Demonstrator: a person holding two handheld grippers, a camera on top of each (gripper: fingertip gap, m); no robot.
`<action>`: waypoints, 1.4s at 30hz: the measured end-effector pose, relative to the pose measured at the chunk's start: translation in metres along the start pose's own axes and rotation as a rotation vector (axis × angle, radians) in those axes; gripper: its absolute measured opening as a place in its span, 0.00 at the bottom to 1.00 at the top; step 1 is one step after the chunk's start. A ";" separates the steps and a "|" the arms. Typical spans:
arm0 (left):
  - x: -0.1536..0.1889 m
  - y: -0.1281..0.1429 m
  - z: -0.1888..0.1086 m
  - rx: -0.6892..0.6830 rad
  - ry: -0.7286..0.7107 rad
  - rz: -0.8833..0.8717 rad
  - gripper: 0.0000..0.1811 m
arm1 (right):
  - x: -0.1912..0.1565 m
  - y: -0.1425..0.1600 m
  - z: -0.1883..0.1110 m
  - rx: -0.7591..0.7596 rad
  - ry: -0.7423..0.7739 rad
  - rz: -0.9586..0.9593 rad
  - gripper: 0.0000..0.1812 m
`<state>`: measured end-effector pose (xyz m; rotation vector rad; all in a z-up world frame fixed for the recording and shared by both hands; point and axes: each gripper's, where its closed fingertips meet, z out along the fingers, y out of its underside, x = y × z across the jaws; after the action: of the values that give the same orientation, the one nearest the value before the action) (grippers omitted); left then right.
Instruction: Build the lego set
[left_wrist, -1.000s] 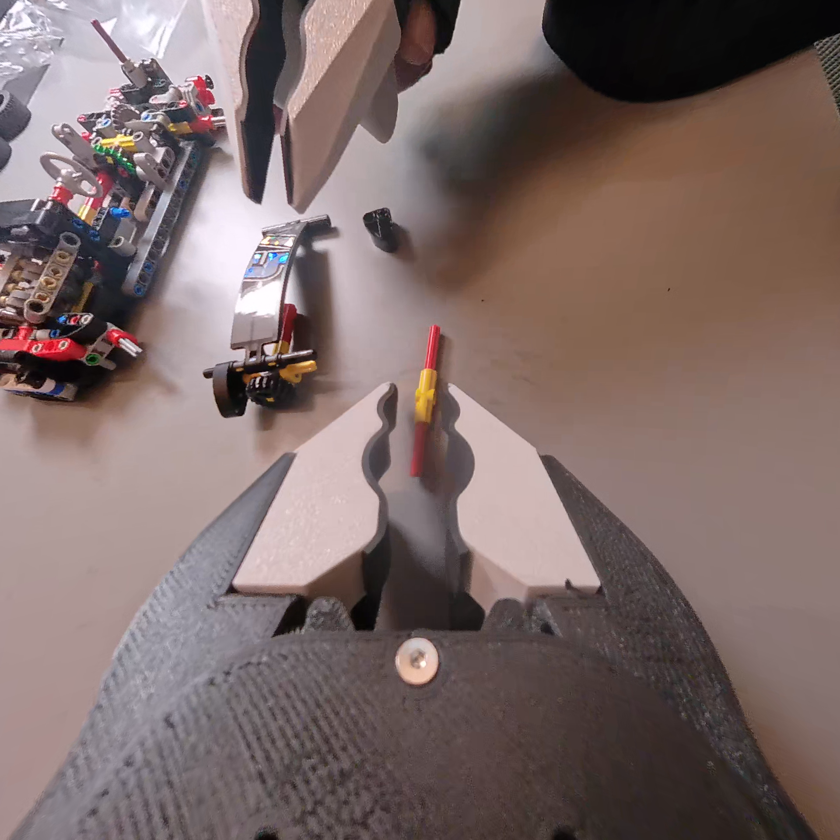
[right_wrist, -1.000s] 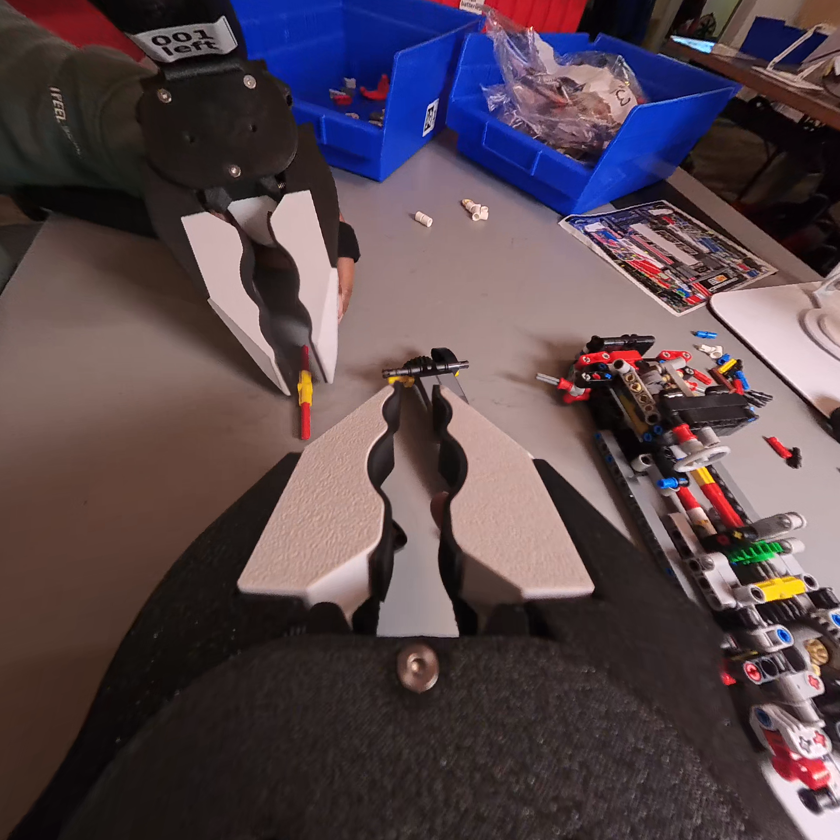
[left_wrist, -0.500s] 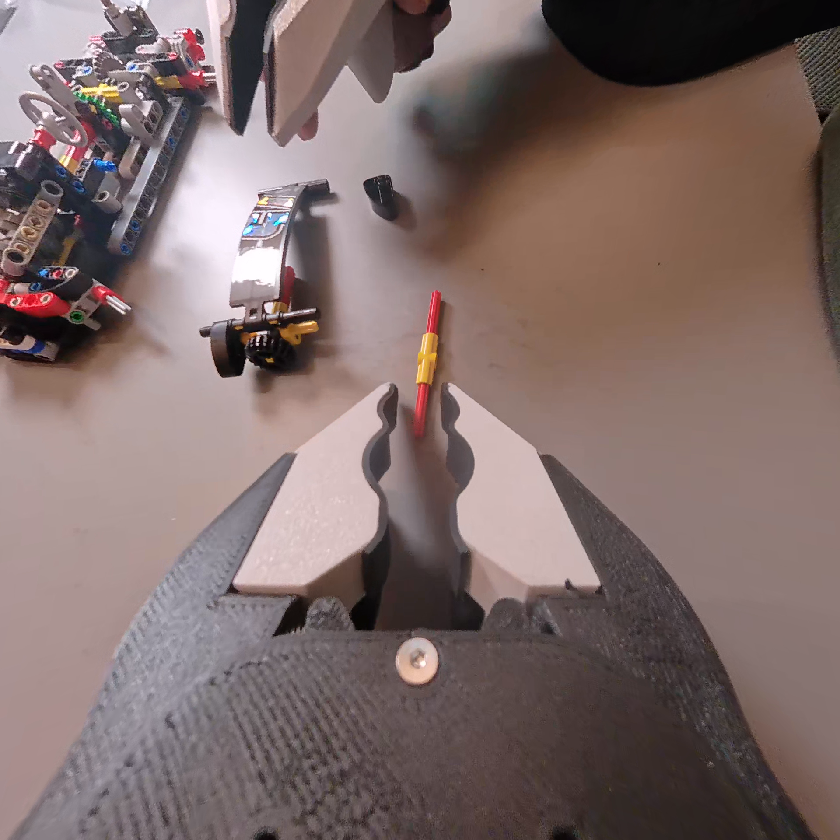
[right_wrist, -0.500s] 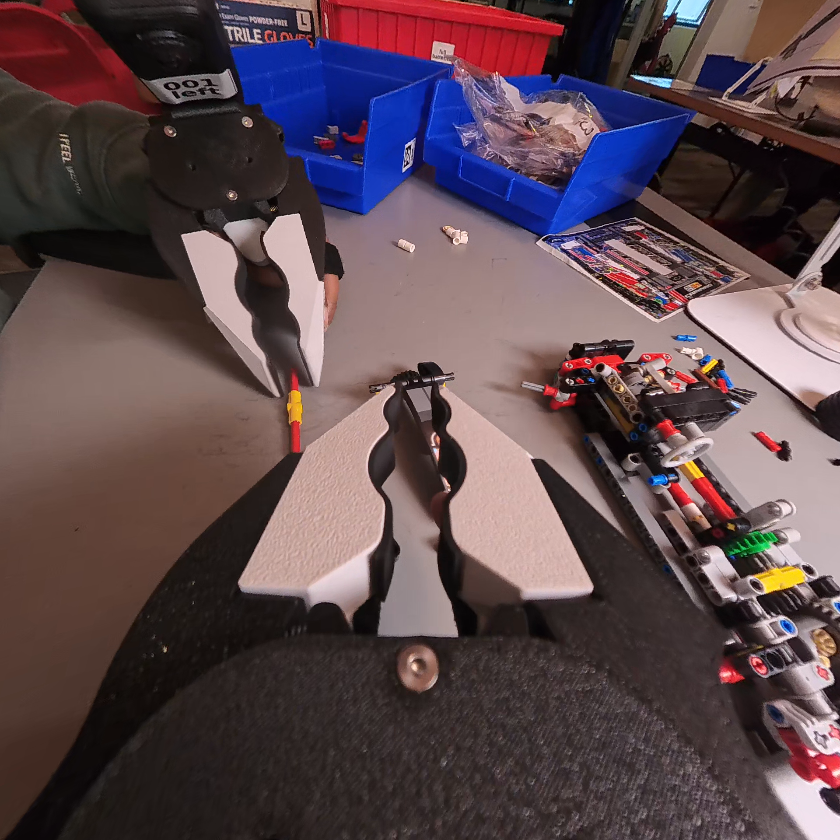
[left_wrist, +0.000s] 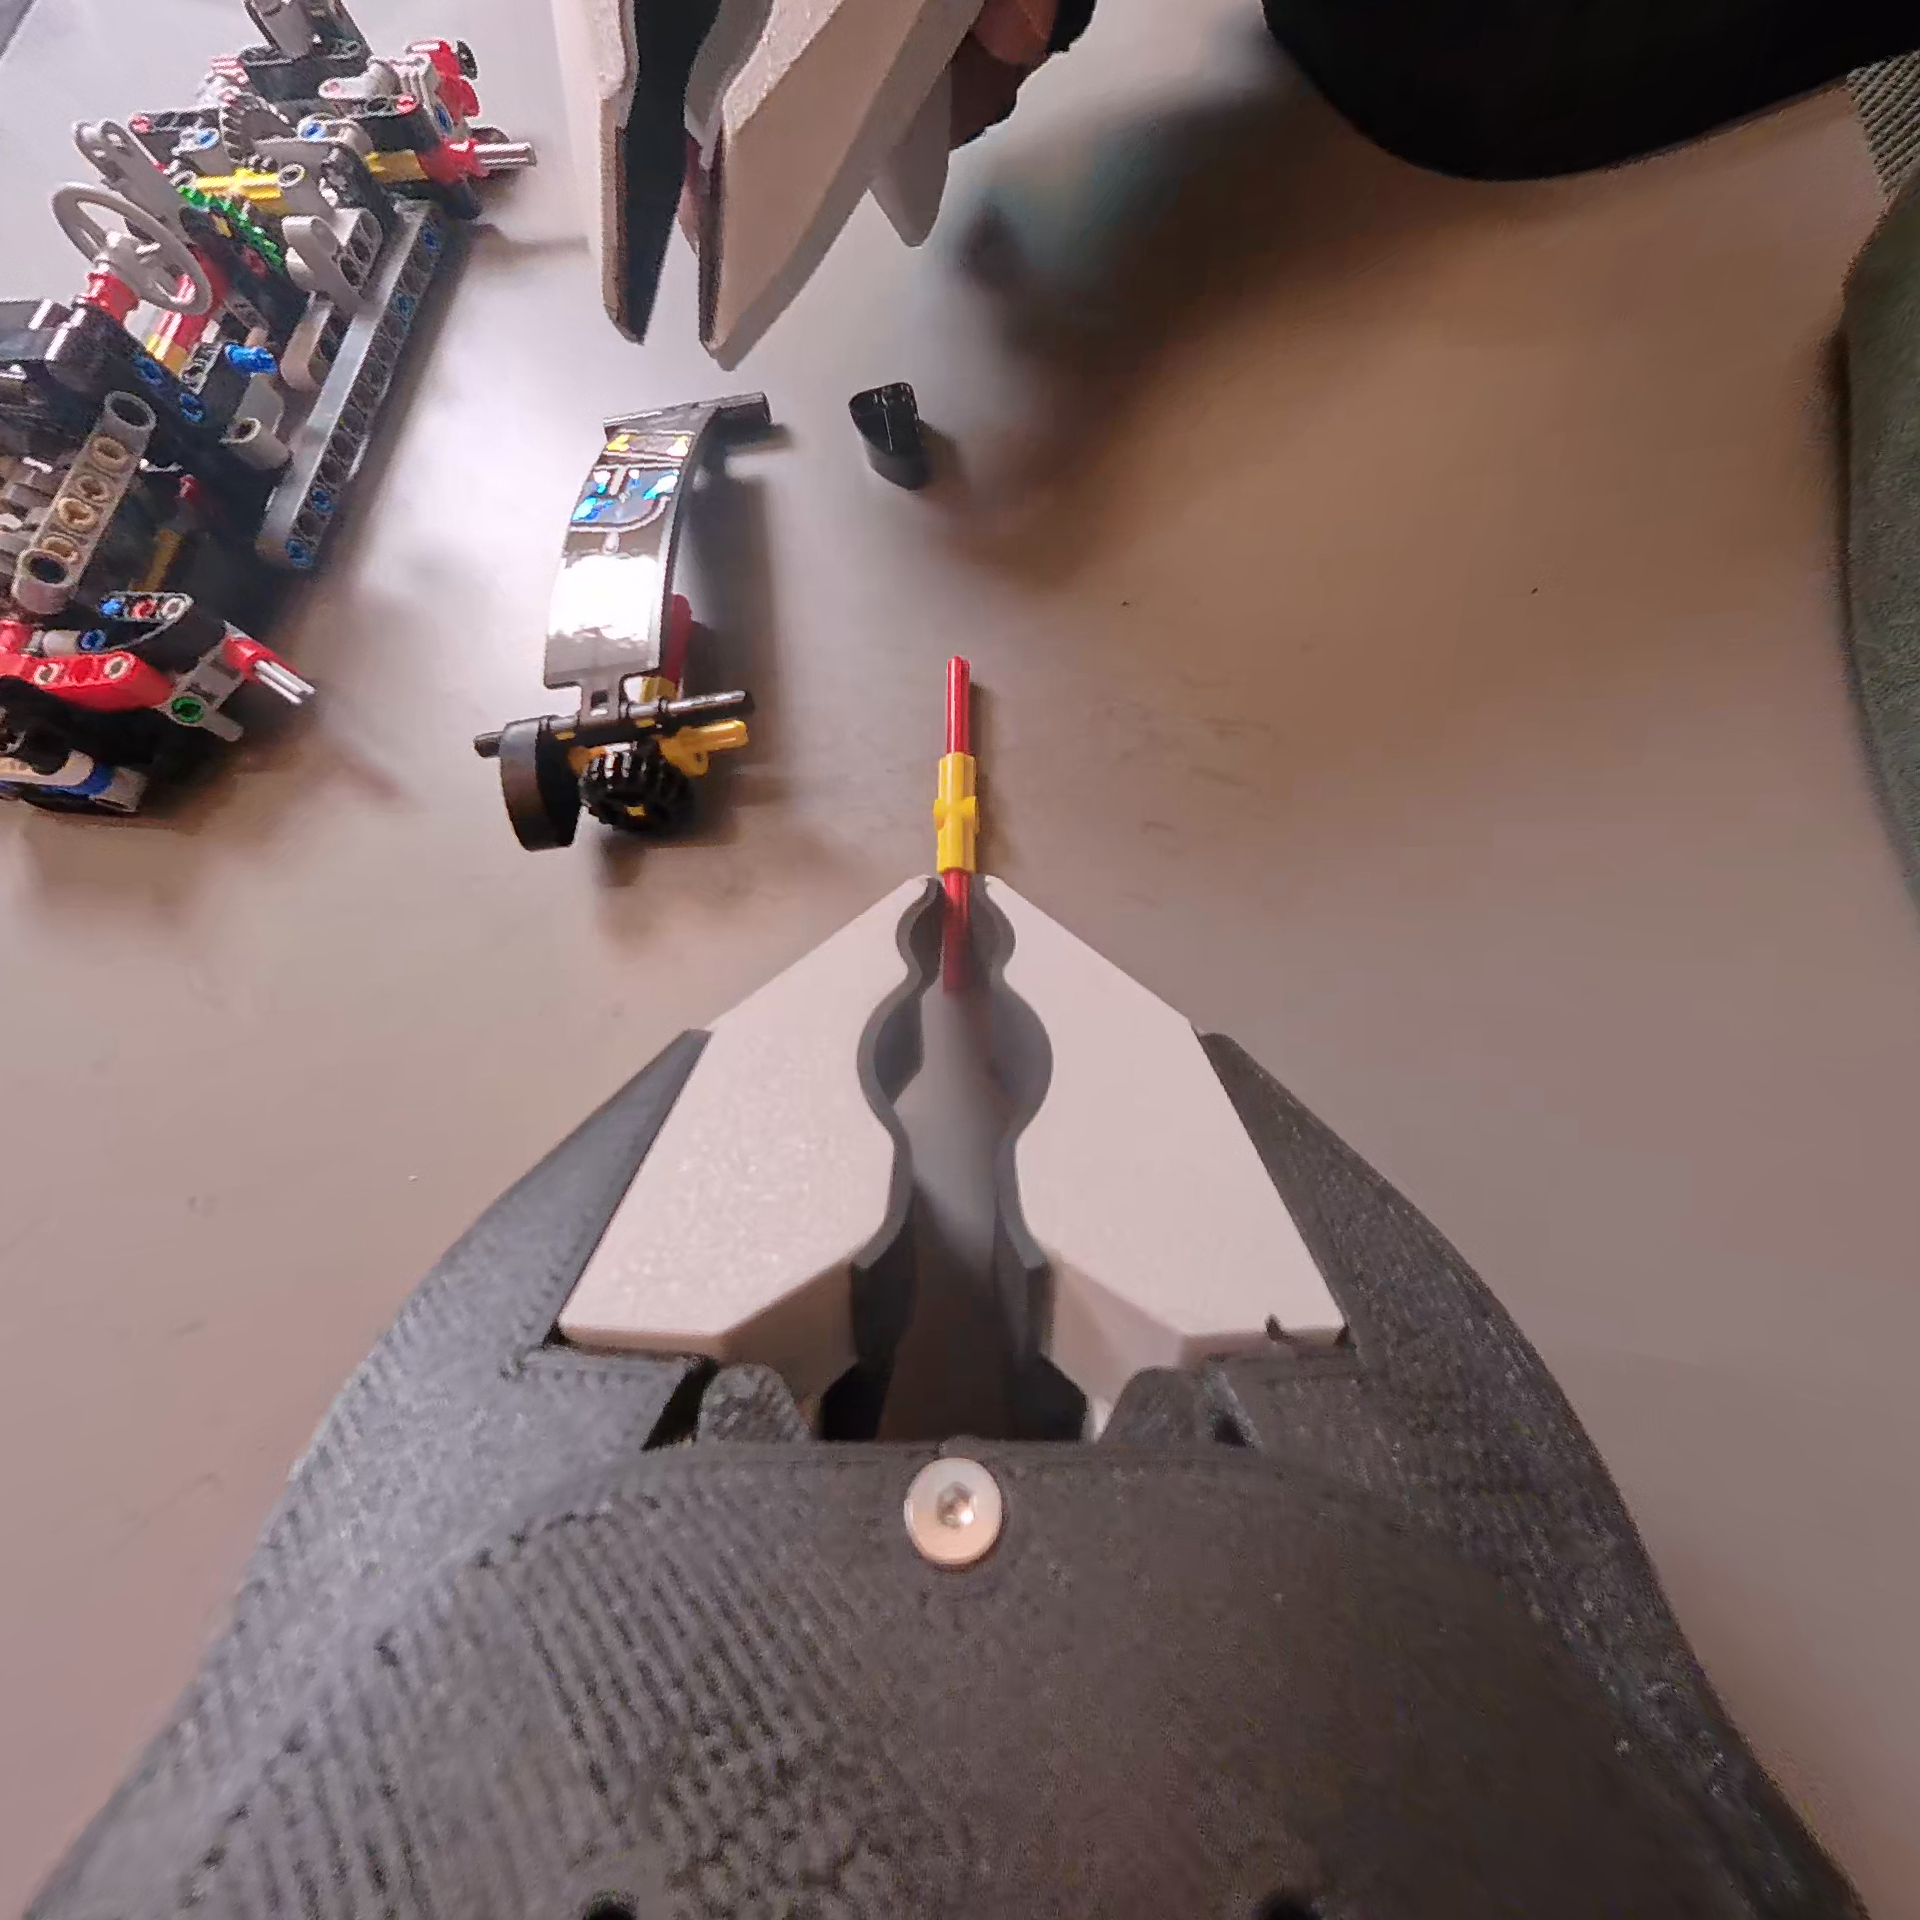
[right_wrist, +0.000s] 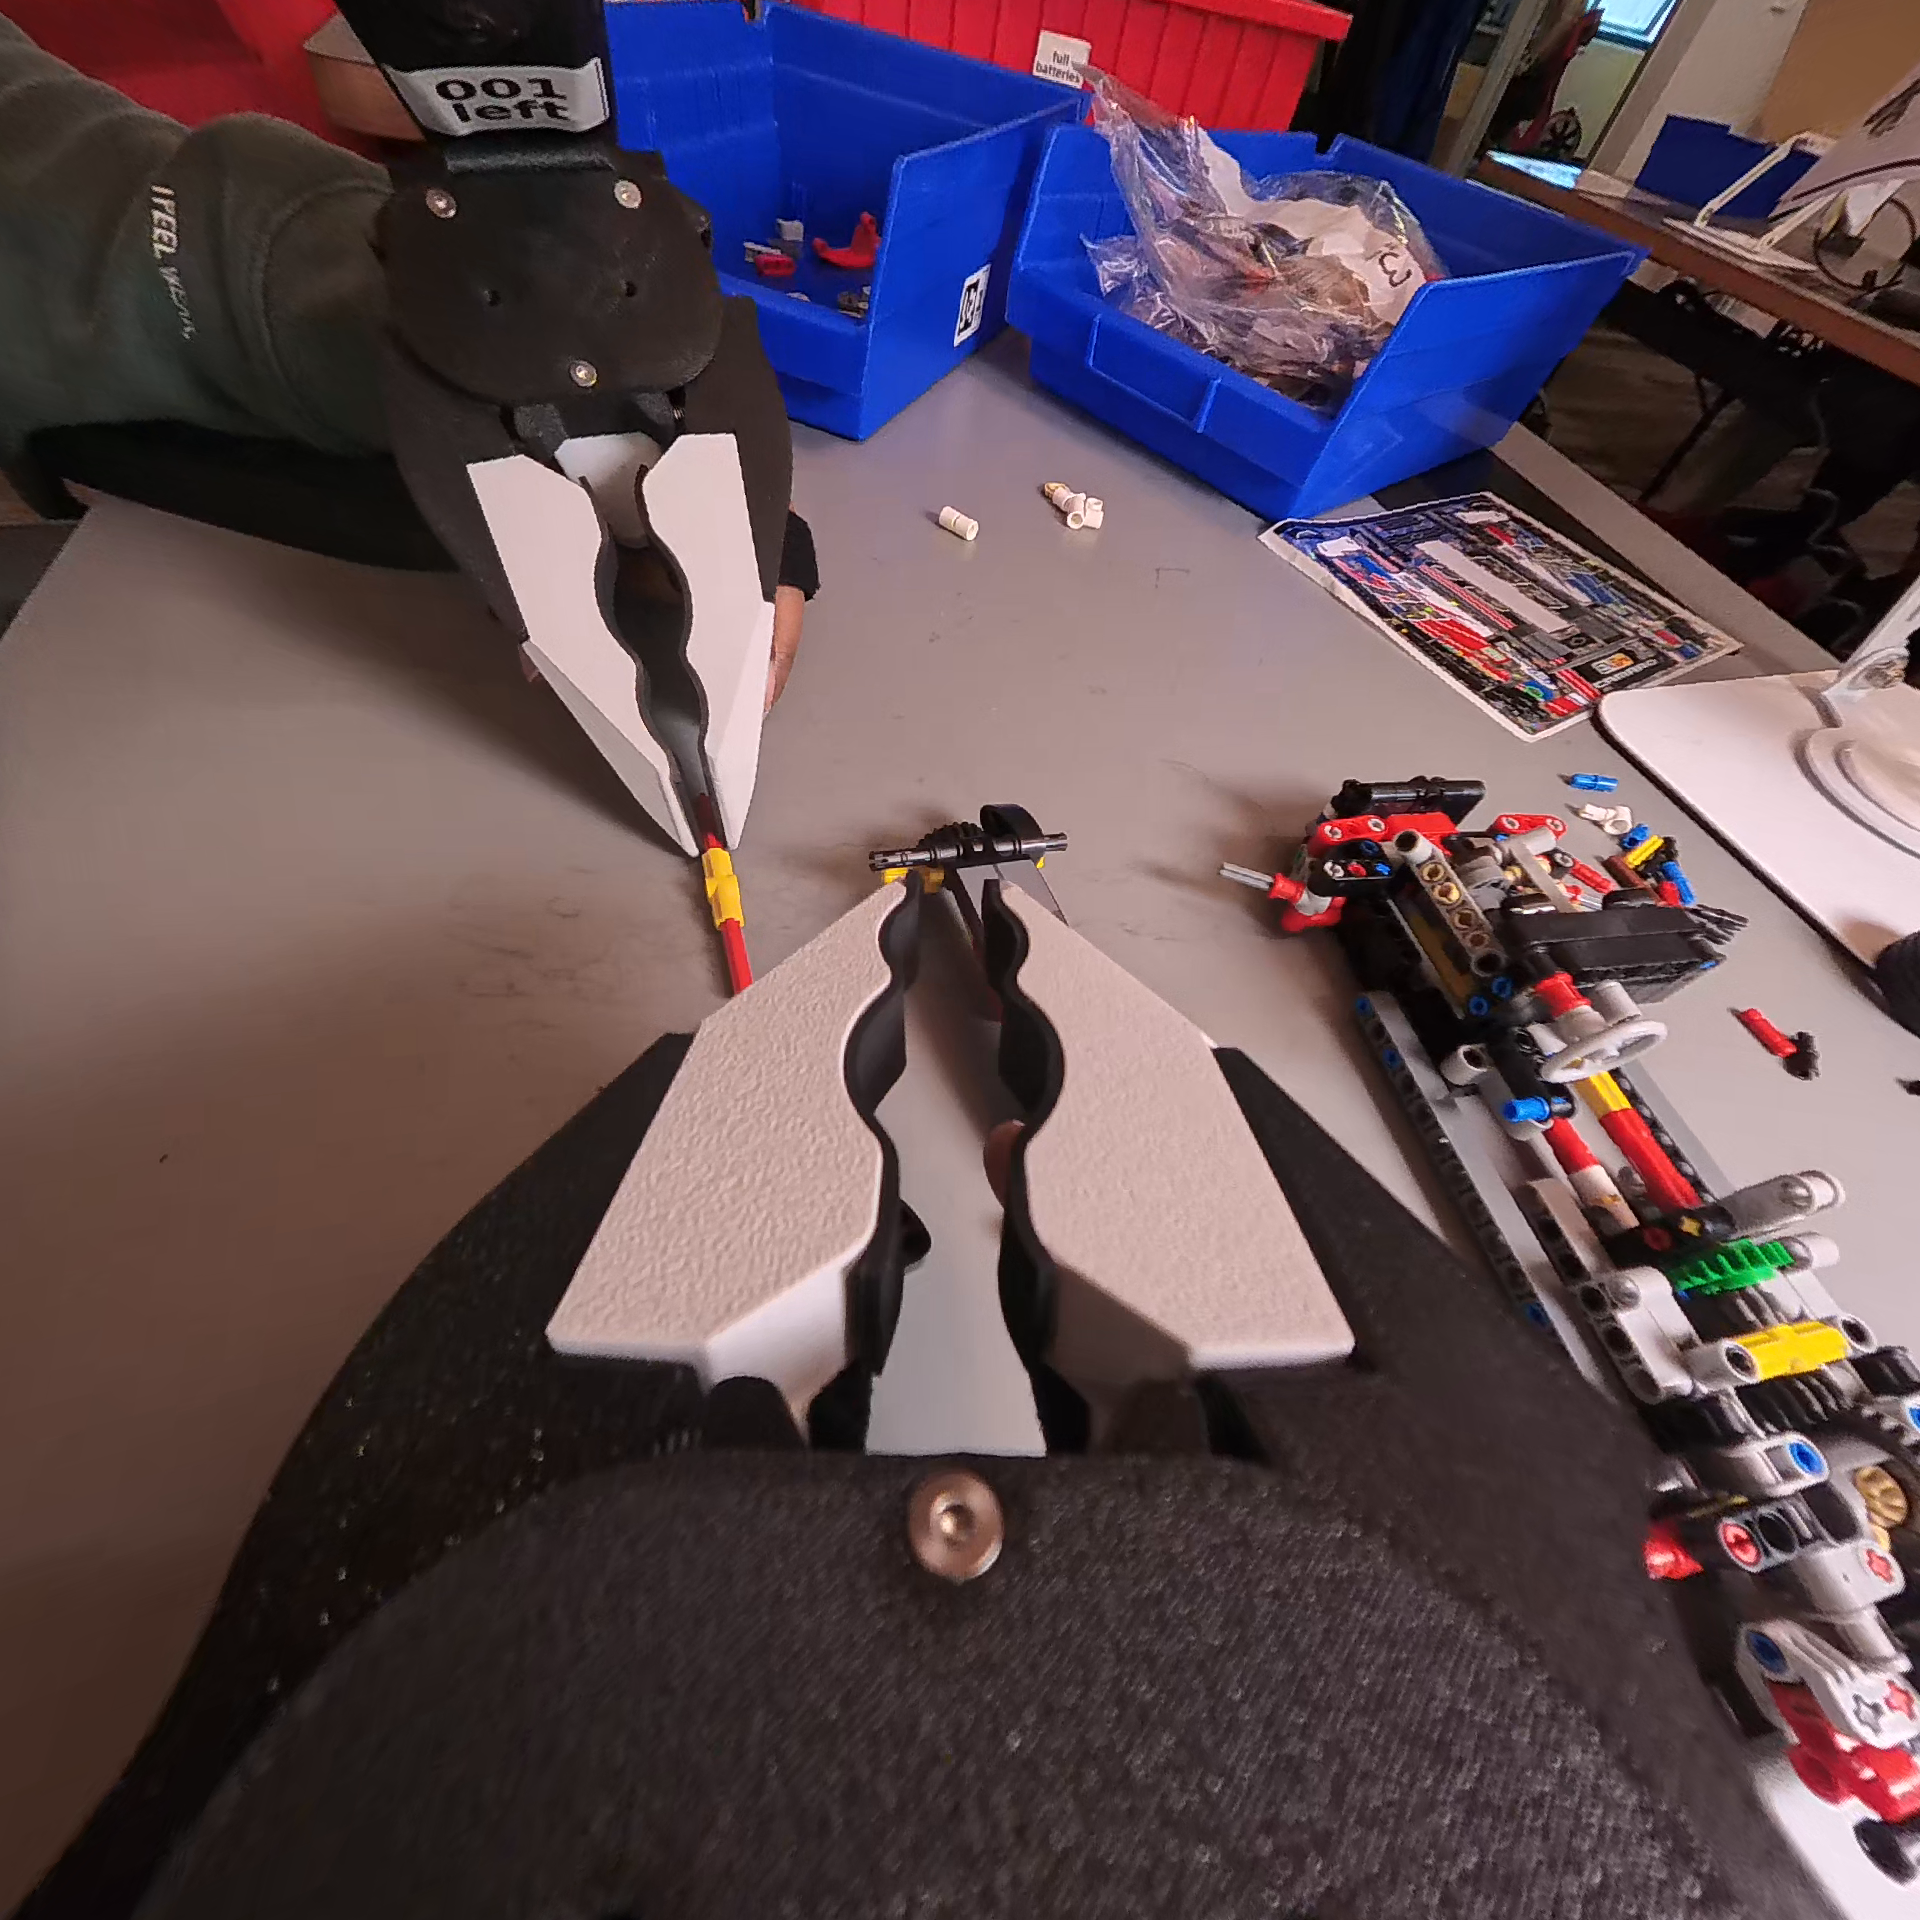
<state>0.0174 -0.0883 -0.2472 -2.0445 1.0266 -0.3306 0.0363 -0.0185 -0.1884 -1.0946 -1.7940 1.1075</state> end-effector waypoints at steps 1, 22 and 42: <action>0.000 0.000 0.000 0.001 0.001 0.004 0.01 | 0.000 0.000 0.000 0.000 -0.001 -0.001 0.04; -0.014 0.003 -0.004 0.001 -0.100 0.027 0.03 | -0.007 0.001 0.005 -0.010 0.001 -0.018 0.04; -0.008 0.009 -0.009 -0.005 -0.012 -0.016 0.01 | -0.006 0.003 0.004 -0.018 0.002 -0.019 0.04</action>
<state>0.0023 -0.0905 -0.2474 -2.0577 1.0048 -0.3240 0.0355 -0.0240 -0.1935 -1.0865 -1.8128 1.0802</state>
